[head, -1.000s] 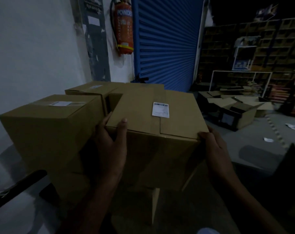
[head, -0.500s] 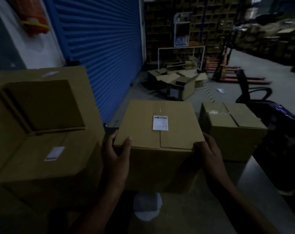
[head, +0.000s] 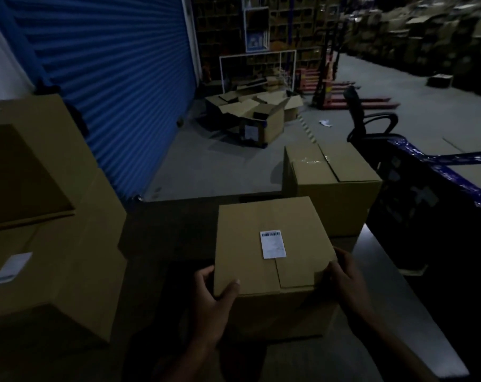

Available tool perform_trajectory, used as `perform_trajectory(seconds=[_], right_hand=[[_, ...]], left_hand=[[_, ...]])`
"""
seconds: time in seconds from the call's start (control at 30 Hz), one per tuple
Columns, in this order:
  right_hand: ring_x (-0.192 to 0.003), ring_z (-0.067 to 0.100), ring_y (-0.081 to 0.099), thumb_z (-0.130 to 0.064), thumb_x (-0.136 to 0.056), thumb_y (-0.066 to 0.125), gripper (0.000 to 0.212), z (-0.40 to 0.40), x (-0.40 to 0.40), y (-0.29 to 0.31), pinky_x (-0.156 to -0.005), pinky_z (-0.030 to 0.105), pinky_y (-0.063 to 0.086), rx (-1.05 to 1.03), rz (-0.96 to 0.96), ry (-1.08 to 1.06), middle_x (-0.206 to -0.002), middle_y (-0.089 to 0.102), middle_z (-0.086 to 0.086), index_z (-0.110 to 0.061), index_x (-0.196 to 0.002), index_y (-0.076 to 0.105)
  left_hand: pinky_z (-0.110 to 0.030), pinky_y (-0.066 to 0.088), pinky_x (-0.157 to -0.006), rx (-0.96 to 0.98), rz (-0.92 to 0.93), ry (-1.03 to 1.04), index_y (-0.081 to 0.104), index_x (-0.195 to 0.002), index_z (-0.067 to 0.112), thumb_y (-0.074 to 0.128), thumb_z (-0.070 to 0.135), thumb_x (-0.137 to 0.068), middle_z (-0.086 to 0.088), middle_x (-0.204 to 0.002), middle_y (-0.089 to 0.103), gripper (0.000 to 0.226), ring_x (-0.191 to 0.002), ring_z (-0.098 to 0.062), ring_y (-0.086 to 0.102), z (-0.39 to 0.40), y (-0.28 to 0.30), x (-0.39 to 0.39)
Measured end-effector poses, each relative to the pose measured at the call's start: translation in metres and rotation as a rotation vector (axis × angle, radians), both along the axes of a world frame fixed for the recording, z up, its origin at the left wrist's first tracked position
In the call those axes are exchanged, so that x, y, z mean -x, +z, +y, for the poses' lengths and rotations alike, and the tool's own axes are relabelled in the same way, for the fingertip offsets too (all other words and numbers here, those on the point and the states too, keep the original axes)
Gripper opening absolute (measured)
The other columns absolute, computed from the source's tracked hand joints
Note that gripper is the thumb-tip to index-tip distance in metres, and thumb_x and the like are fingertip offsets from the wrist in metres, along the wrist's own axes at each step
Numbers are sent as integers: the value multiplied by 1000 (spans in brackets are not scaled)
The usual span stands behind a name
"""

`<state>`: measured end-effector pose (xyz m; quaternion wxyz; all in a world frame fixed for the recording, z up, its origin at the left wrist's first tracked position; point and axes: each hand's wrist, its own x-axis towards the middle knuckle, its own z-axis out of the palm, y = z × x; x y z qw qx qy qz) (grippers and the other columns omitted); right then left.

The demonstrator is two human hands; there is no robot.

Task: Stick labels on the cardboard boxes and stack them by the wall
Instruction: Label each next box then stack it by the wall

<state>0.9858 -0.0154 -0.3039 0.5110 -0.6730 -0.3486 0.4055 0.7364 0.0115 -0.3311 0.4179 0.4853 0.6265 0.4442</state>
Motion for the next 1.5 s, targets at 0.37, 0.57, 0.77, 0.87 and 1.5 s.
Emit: perform_trajectory(seconds=[0.37,0.57,0.77,0.87,1.5], right_hand=[[-133,25,34,-33,-74,78,76,51,-17,4,-104,43,35,-18,-1151,163,-146,36,4,-18,-140,42],[-110,11,46,-33,-81,68,39,105,6,4,-86,23,36,-93,-1114,387,-118,54,-14,-33,-119,61],[-88,9,40,-24,-79,71,21,95,17,-10,-72,22,31,-126,-1066,109,-94,54,-11,-27,-99,68],[-90,10,41,-27,-81,70,14,97,19,-10,-74,23,30,-112,-1101,66,-92,58,-10,-27,-95,68],[-90,13,46,-45,-77,60,24,116,4,-20,-75,28,37,13,-1018,118,-93,52,-14,-36,-97,69]], left_hand=[[-18,48,-75,174,60,-377,32,-149,21,82,30,-78,1,-139,51,87,-107,-11,57,81,21,-1],[-10,44,-69,206,249,-764,29,-152,26,81,28,-80,2,-143,48,89,-99,3,50,142,42,11],[-11,44,-83,188,360,-957,23,-155,27,77,29,-84,3,-152,41,89,-113,2,48,178,49,4],[-35,30,-114,-16,595,-872,11,-158,27,73,45,-84,1,-161,23,98,-144,-19,26,174,46,-22],[-49,19,-119,-243,712,-787,18,-155,29,65,76,-71,10,-166,-1,108,-151,-13,-4,157,22,-56]])
